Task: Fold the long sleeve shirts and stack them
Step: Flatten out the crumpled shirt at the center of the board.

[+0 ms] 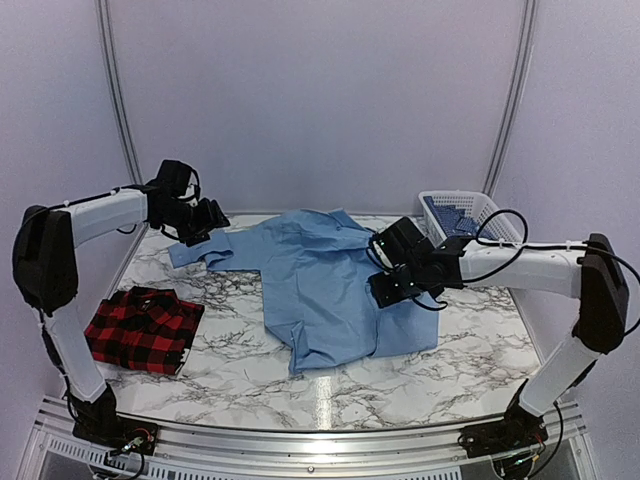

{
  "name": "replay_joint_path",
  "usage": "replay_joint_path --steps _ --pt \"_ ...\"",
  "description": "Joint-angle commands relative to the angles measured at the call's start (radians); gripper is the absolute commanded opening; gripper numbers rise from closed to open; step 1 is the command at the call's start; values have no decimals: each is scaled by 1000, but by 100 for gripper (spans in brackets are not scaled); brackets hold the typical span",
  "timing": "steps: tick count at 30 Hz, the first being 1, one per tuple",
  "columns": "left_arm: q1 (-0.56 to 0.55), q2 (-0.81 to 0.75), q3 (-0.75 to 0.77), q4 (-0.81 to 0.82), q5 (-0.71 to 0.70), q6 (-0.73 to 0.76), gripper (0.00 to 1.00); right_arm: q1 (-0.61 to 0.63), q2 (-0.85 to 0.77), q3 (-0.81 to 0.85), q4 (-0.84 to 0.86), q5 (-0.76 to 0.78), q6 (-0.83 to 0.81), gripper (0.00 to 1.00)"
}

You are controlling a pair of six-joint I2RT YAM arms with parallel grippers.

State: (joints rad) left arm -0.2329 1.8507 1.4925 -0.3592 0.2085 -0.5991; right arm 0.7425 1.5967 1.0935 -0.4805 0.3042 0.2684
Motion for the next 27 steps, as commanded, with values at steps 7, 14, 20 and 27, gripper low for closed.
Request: replay_joint_path --steps 7,14,20,27 --pt "-157 -40 -282 165 45 -117 62 332 89 226 -13 -33 162 58" --pt "-252 35 -334 247 64 -159 59 501 204 306 -23 24 256 68" --pt "-297 51 -374 268 41 -173 57 531 258 302 11 29 308 71" --pt "-318 22 -467 332 48 -211 57 529 311 277 -3 120 363 57"
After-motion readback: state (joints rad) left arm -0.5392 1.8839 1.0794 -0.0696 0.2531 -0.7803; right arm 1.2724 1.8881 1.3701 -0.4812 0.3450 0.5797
